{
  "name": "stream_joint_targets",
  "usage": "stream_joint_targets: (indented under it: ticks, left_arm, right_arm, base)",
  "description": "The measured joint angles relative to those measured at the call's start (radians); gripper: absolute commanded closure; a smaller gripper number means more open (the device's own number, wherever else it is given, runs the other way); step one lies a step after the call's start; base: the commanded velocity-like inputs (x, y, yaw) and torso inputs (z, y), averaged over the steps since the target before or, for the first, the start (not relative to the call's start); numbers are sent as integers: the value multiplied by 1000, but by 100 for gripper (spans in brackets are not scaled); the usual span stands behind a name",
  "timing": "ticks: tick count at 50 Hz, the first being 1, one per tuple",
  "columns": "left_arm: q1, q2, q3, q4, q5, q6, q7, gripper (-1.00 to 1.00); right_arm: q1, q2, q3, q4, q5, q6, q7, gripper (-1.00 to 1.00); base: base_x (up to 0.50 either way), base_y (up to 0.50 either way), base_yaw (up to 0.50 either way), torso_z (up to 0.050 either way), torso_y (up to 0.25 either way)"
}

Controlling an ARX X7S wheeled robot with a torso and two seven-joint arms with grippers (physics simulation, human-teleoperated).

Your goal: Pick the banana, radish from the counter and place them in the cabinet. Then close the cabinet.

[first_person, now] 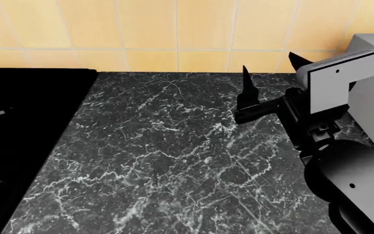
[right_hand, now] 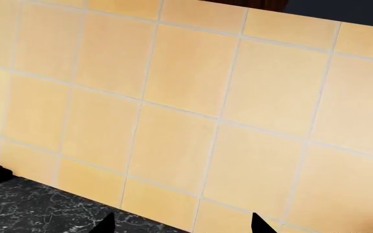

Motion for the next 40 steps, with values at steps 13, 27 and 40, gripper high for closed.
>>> stream_joint_targets:
  ticks: [13,27,40]
  left_arm:
    - [58,16,-24,252,-126,-105,100,-100]
    - [141,-35,30,530,-379,-327,152,-100]
    - [216,-107,87,710,-562,-479,162,-100]
  right_arm:
    - [1,-1,-1,-4,5,5,4,-100]
    - [0,0,5,-11,10,7,8,-100]
    - [-3,2,22,-14,15,5,14,-100]
  base:
    - [0,0,0,0,-2]
    - [0,0,0,0,-2]
    - [0,0,0,0,-2]
